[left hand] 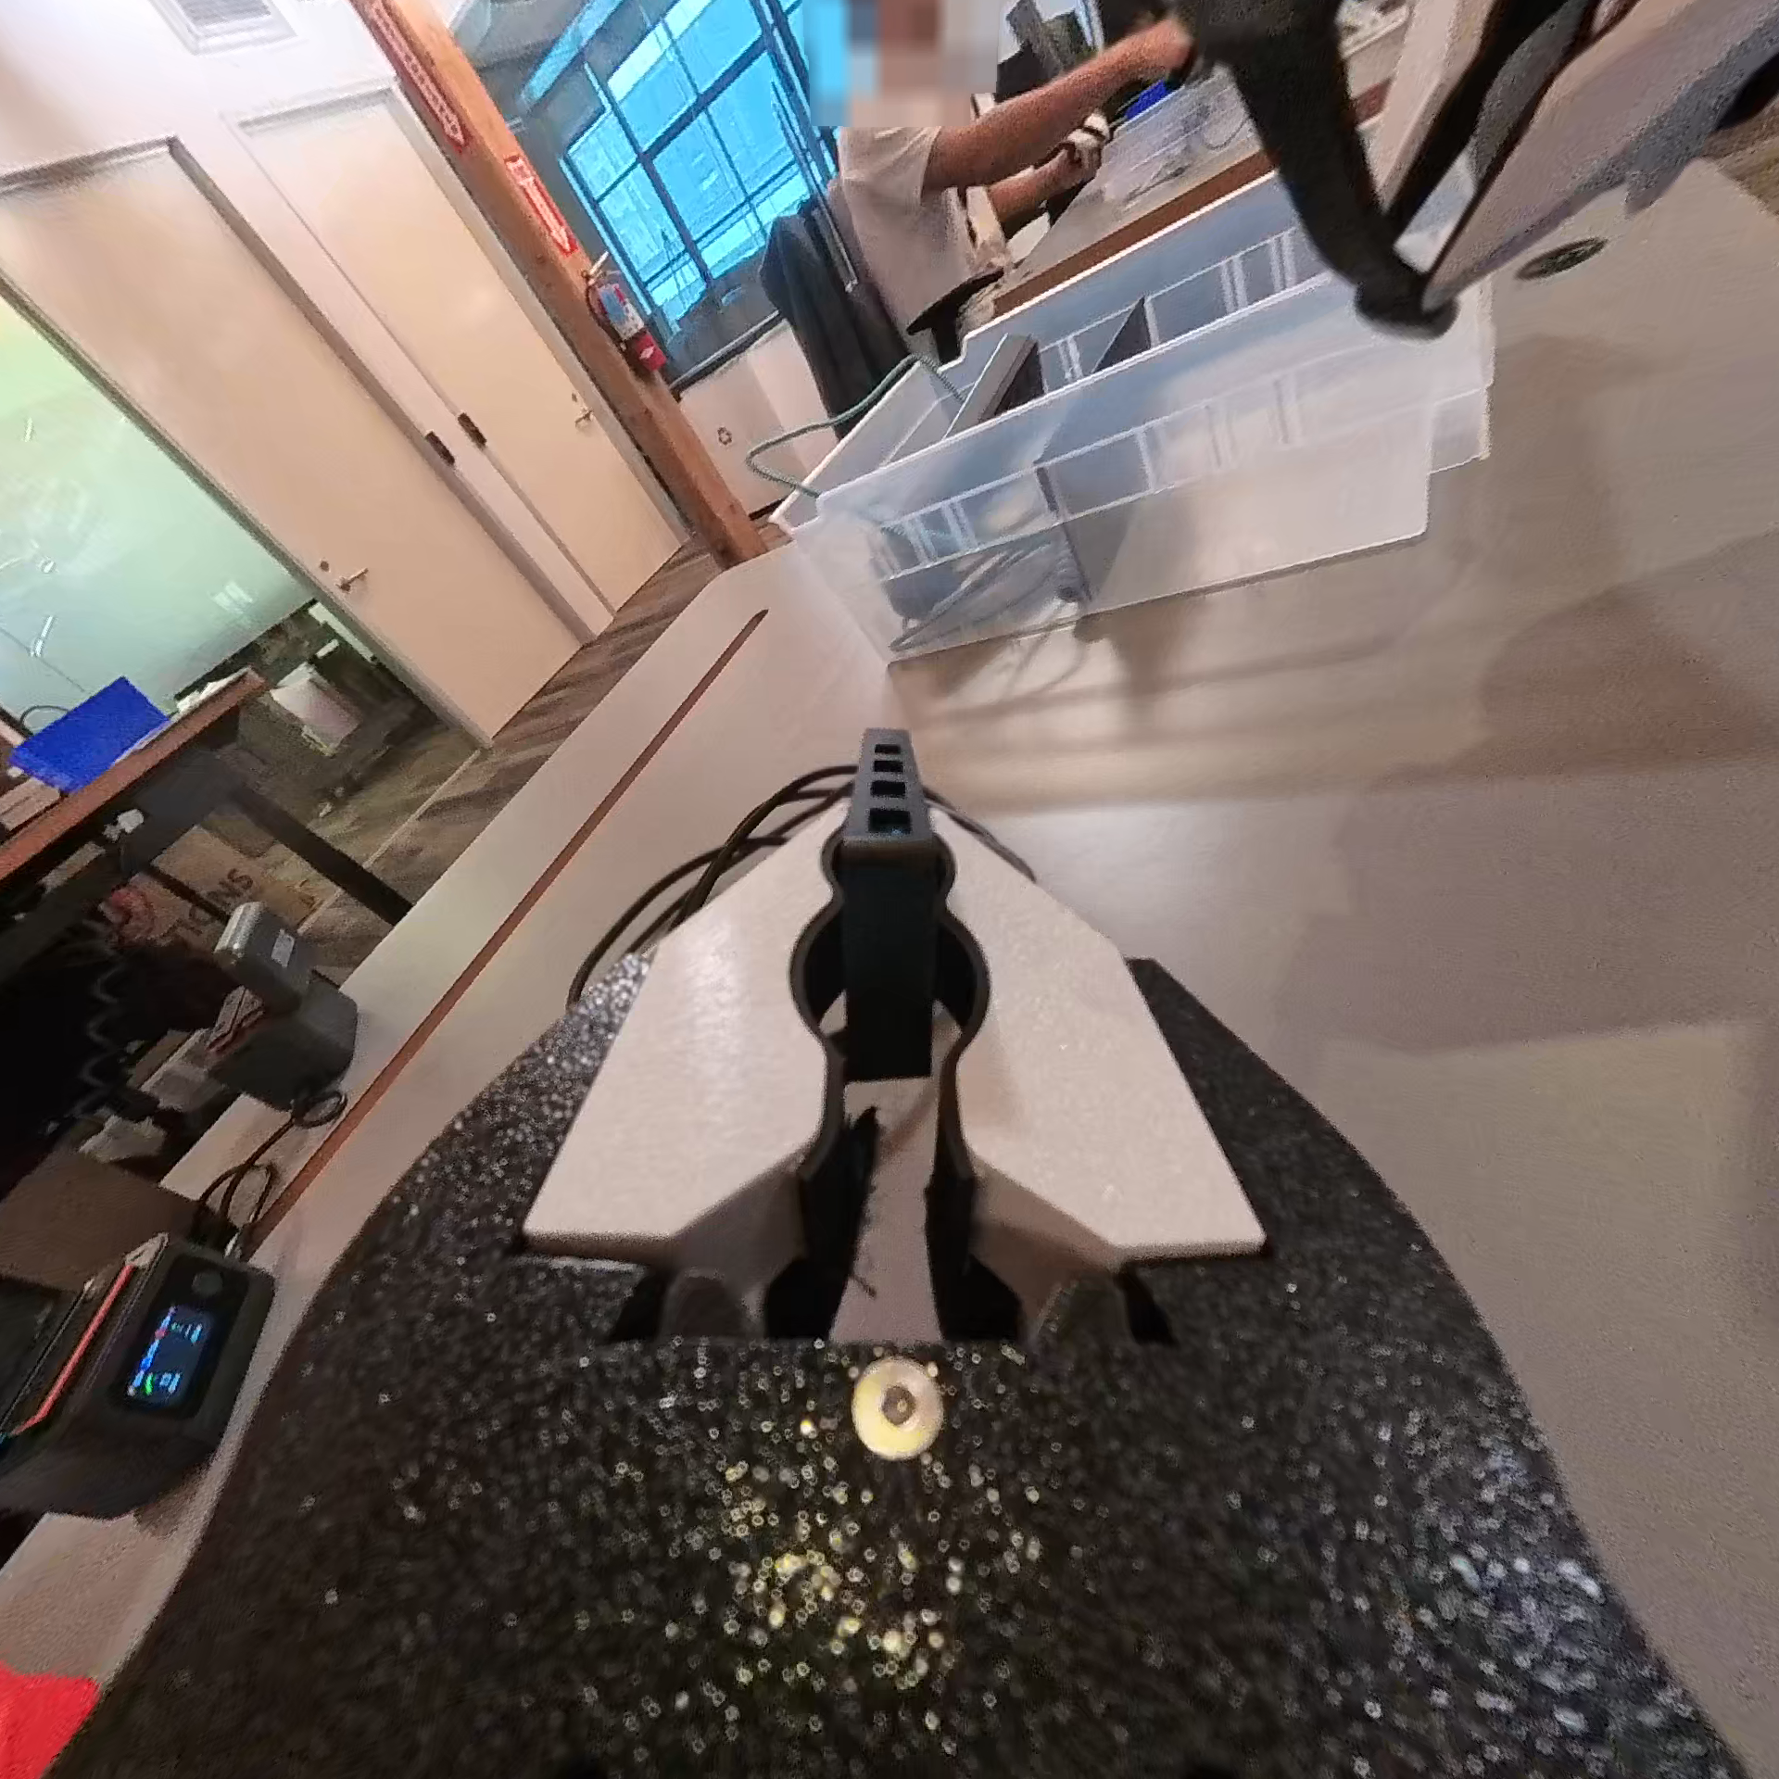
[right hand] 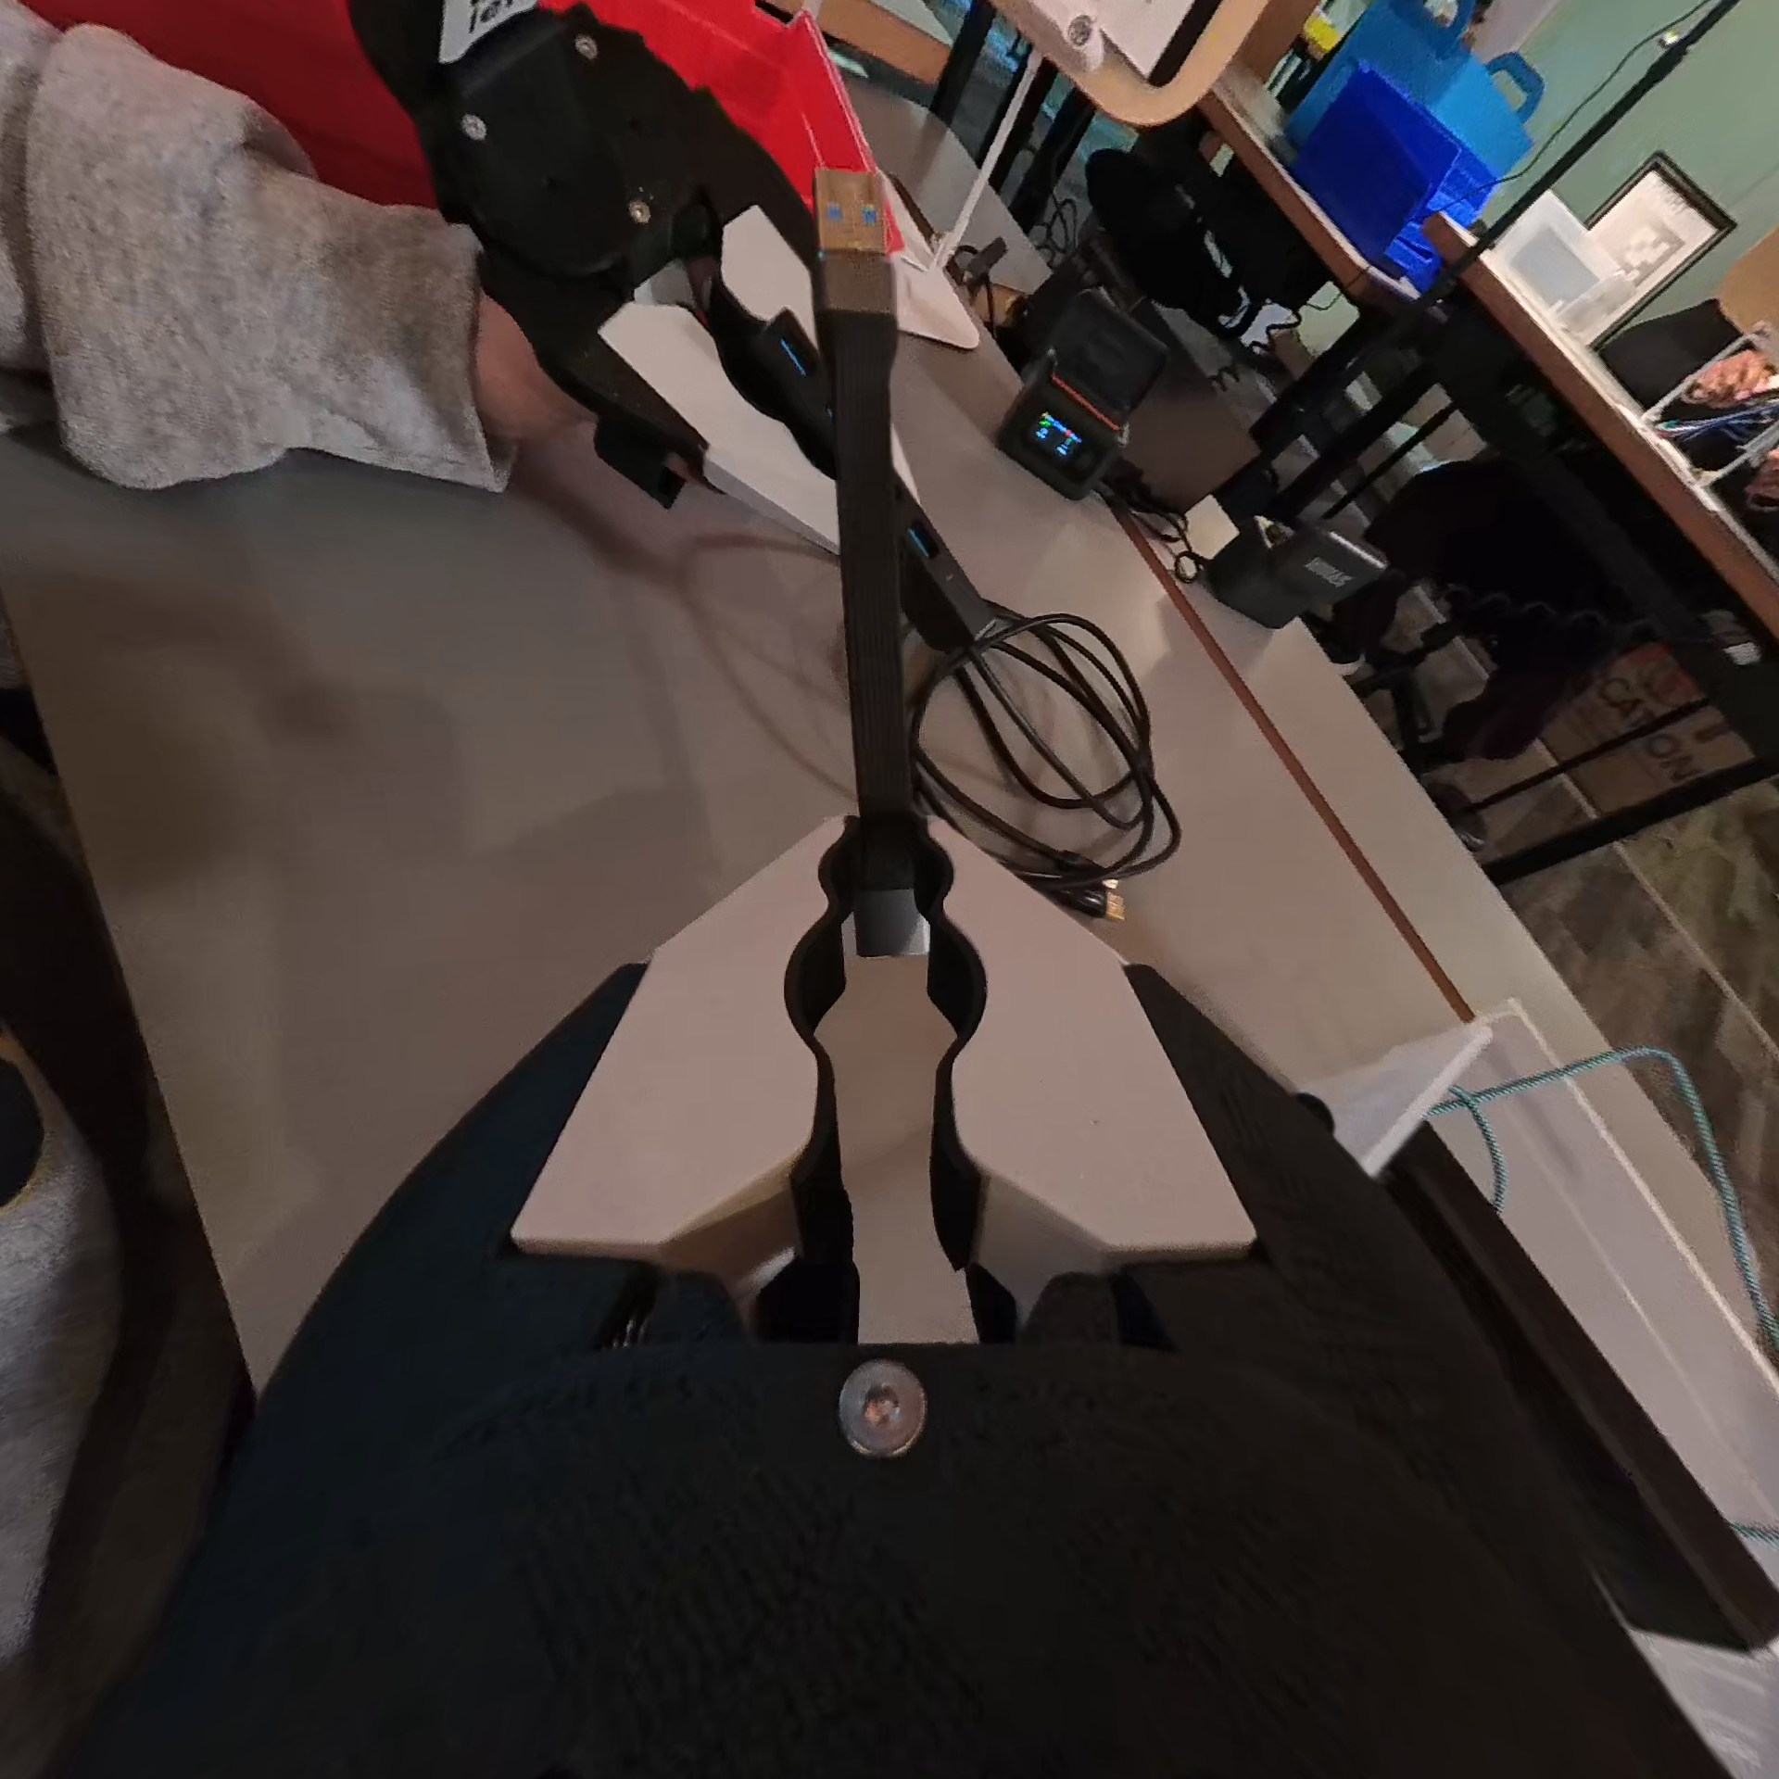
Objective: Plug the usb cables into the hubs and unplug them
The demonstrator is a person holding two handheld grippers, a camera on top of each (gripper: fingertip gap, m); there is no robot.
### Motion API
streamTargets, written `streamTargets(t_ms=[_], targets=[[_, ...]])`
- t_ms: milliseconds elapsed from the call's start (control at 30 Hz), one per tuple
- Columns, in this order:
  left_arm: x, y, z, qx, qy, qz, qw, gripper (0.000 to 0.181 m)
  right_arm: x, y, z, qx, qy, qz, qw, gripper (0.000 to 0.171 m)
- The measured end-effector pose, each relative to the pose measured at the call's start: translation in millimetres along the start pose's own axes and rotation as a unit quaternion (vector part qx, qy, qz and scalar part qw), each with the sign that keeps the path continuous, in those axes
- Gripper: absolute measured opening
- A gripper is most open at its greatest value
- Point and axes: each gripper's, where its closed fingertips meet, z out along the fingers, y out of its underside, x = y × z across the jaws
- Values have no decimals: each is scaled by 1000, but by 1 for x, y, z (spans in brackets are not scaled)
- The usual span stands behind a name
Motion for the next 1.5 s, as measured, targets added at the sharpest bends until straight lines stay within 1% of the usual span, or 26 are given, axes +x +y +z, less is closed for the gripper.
streamTargets(t_ms=[33,200,433,533,633,767,867,933,1033,1133,1267,1400,1467,1500], targets=[[2,-1,0,3,3,4,1000,9,-2,-1,2,5,-4,1,1000,9],[9,-3,1,5,16,18,1000,10,-9,3,9,3,-12,-4,1000,9],[8,-5,0,13,14,13,1000,9,-10,18,13,-27,-16,-15,999,9],[9,-5,0,11,17,13,1000,8,-17,28,16,-50,-39,-13,998,9],[10,-3,1,8,19,14,1000,8,-34,49,20,-101,-83,-10,991,9],[11,-2,2,4,21,15,1000,9,-57,81,20,-187,-142,-30,972,9],[12,-2,2,3,22,16,1000,9,-63,96,17,-233,-164,-17,959,9],[12,-1,3,1,23,16,1000,8,-65,92,21,-223,-167,6,960,15],[14,-1,3,0,26,17,1000,8,-67,72,35,-166,-164,26,972,27],[15,0,3,-3,28,19,999,8,-73,60,55,-136,-161,36,977,25],[15,0,3,-4,29,21,999,9,-88,64,77,-140,-197,69,968,23],[15,0,3,-4,29,20,999,8,-90,62,84,-141,-211,98,962,19],[15,0,3,-3,29,21,999,9,-92,61,86,-139,-214,102,962,10],[15,0,3,-4,29,21,999,9,-92,61,86,-135,-212,100,963,9]])
